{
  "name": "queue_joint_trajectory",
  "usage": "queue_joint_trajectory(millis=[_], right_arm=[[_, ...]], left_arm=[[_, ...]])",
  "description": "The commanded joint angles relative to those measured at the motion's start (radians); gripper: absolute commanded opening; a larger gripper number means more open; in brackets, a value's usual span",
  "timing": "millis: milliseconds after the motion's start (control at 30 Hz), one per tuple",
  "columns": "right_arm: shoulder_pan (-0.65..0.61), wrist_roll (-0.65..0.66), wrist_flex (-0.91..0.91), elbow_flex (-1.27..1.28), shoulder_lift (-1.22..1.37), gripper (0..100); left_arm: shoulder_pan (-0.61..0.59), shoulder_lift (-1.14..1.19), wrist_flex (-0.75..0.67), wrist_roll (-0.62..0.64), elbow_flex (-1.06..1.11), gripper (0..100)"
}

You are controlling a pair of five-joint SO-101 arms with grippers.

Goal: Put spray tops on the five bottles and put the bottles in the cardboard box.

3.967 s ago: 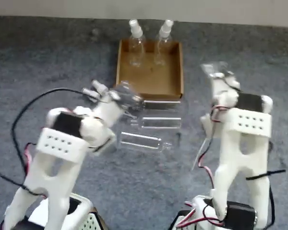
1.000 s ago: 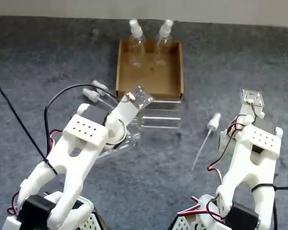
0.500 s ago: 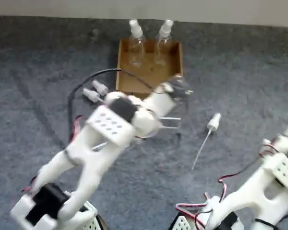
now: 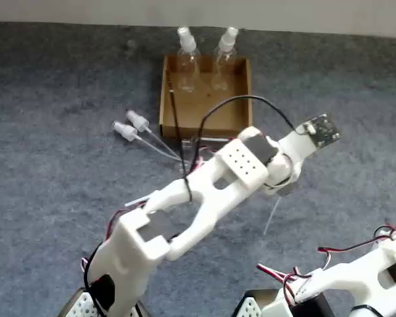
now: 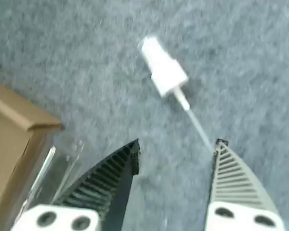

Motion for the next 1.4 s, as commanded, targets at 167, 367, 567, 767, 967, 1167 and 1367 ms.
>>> queue_joint_trajectory(millis=[167,367,567,767,967,1167,1367], right_arm=[[0.010,0.012,-0.050,0.030,-0.002,23.8],[0.008,0.012,-0.047,0.031,-0.002,23.8],[0.005,0.008,-0.045,0.031,-0.002,23.8],[0.012,0.011,-0.044,0.033,-0.002,23.8],[0.005,0.012,-0.044,0.033,-0.004,23.8],[0.007,0.012,-0.044,0.033,-0.004,23.8],[0.005,0.012,-0.044,0.031,-0.004,23.8]], left_arm=[[0.035,0.245,-0.021,0.018,-0.363,20],[-0.013,0.352,-0.023,0.106,-0.513,20],[-0.001,0.421,-0.026,0.183,-0.639,20],[-0.015,0.550,-0.068,0.195,-0.677,20],[-0.039,0.634,-0.071,0.193,-0.762,19],[-0.028,0.639,0.011,0.190,-0.846,10],[-0.038,0.639,0.245,0.189,-1.046,1]])
